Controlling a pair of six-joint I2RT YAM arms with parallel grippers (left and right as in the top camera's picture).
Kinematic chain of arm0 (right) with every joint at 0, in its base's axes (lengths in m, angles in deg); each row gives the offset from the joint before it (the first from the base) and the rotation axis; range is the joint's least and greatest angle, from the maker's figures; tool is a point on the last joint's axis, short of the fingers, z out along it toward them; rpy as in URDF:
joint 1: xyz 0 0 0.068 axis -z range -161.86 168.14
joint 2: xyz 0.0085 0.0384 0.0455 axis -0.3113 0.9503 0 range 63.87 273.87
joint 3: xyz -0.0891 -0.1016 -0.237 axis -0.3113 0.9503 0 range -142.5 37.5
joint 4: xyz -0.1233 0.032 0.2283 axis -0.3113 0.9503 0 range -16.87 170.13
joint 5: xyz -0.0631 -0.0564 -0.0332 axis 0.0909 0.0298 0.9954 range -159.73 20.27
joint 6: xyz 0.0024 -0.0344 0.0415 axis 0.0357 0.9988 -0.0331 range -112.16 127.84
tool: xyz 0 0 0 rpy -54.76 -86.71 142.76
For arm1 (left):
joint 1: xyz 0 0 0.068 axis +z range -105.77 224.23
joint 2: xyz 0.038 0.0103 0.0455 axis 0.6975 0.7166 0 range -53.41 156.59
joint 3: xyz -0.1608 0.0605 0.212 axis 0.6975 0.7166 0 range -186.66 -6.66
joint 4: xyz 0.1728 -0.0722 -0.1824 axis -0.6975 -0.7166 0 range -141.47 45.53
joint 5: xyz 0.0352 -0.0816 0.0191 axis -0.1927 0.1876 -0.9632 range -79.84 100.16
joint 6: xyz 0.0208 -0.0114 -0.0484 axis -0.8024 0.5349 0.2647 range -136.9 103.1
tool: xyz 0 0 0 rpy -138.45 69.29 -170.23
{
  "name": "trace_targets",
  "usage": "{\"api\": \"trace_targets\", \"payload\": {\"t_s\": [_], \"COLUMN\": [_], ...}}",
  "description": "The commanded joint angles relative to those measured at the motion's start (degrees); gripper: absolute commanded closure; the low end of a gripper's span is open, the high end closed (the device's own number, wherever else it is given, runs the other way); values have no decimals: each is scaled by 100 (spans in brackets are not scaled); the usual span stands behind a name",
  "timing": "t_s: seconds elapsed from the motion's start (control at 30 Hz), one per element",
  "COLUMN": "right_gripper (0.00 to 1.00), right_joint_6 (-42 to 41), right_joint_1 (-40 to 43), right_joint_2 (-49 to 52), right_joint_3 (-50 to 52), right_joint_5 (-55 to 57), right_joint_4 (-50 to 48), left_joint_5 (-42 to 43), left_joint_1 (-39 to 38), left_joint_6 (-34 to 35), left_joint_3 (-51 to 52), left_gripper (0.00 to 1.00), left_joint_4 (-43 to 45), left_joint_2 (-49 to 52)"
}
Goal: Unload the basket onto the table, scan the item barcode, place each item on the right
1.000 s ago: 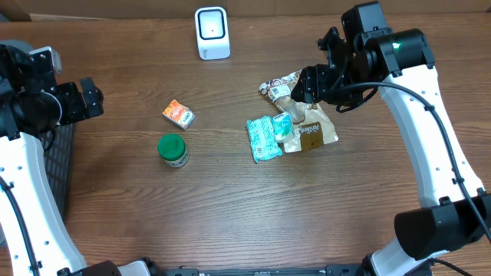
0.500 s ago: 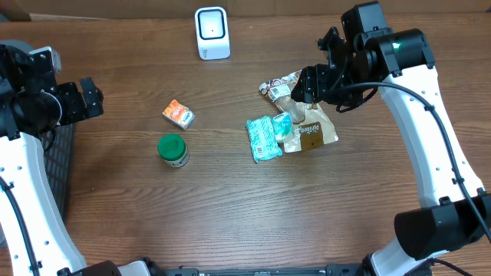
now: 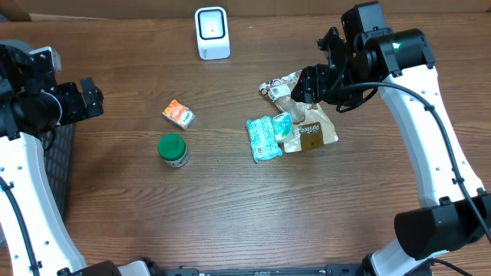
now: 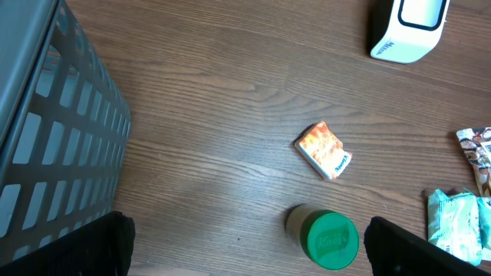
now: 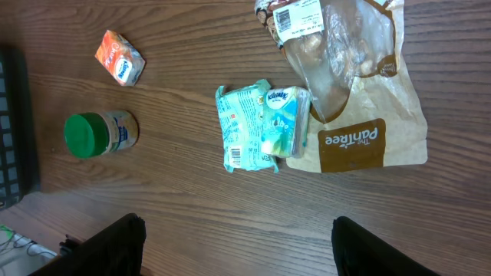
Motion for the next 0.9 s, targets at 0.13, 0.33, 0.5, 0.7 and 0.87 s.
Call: {"api": "trace_targets", "payload": {"t_s": [0.13,0.33,0.5,0.7,0.87], "right_gripper": [24,24,24,24,24], "right_joint_6": [48,48,48,48,48], "right_joint_1": [-2,-2,-2,-2,-2], "right_joint_2": [-52,-52,-52,-52,-52], "right_joint_3": [-144,-144,-144,-144,-144], "right_joint_5": [17,17,83,105,105], "right_joint_4": [-11,0,35,57,55], "left_joint_5": [63,63,63,63,63], "left_joint_1": [-17,-17,-17,-17,-17], "left_joint_6": [-68,-68,-68,-68,-68], "left_joint_3": [-17,-17,-17,-17,-17], "left_gripper": [1,0,0,1,0], "left_joint_4": [15,15,13,15,13], "left_joint_2": [22,22,22,22,22]}}
